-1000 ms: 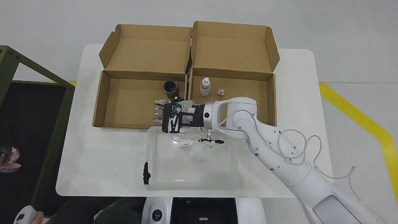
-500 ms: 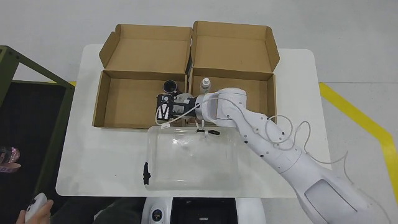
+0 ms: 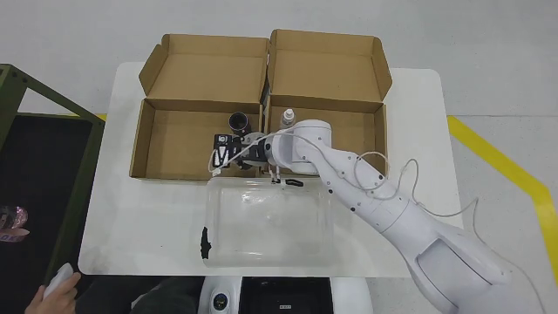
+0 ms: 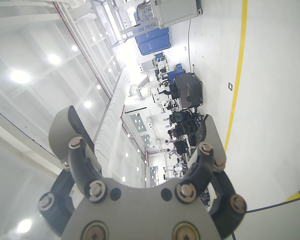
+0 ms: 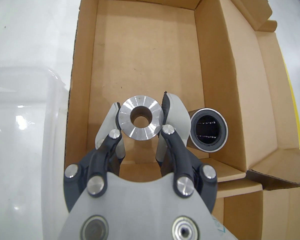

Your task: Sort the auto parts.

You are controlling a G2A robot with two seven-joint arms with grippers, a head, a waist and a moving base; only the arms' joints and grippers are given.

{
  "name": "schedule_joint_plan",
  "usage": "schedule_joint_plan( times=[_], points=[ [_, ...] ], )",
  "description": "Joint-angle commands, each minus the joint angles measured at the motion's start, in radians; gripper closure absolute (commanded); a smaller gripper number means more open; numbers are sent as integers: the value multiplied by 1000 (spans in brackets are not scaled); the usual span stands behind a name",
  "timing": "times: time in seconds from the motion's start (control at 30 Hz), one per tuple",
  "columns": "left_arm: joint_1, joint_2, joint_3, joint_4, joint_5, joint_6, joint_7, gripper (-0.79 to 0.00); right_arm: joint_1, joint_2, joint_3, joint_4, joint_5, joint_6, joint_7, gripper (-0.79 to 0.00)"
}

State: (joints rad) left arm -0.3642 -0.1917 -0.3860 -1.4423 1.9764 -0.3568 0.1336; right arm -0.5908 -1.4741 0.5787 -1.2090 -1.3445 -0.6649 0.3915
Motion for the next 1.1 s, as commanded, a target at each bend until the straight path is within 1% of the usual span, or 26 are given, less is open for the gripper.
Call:
schedule_joint_plan(
  times=[0.0, 0.07, 0.1, 0.13, 0.17, 0.4, 0.5, 0.57, 0.7, 0.8, 0.9, 1.07],
  points=[
    [0, 0, 0, 0, 0, 0, 0, -785, 8, -7, -9, 13, -6, 1, 5, 0],
    [0, 0, 0, 0, 0, 0, 0, -785, 16, -14, -17, 28, -12, 0, 15, 0],
    [0, 0, 0, 0, 0, 0, 0, -785, 19, -17, -21, 34, -14, -3, 22, -65],
    [0, 0, 0, 0, 0, 0, 0, -785, 24, -21, -26, 40, -18, -5, 30, -99],
    [0, 0, 0, 0, 0, 0, 0, -785, 28, -24, -29, 45, -25, -3, 37, -114],
    [0, 0, 0, 0, 0, 0, 0, -785, 44, -42, -41, 88, -36, -10, 47, -120],
    [0, 0, 0, 0, 0, 0, 0, -785, 46, -48, -46, 101, -42, -12, 54, -142],
    [0, 0, 0, 0, 0, 0, 0, -785, 46, -52, -48, 108, -43, -16, 56, -175],
    [0, 0, 0, 0, 0, 0, 0, -785, 50, -59, -49, 118, -52, -18, 64, -274],
    [0, 0, 0, 0, 0, 0, 0, -785, 52, -63, -48, 123, -59, -20, 60, -317],
    [0, 0, 0, 0, 0, 0, 0, -785, 51, -67, -47, 123, -63, -23, 59, -342],
    [0, 0, 0, 0, 0, 0, 0, -785, 46, -69, -32, 96, -51, -33, 32, -339]
  ],
)
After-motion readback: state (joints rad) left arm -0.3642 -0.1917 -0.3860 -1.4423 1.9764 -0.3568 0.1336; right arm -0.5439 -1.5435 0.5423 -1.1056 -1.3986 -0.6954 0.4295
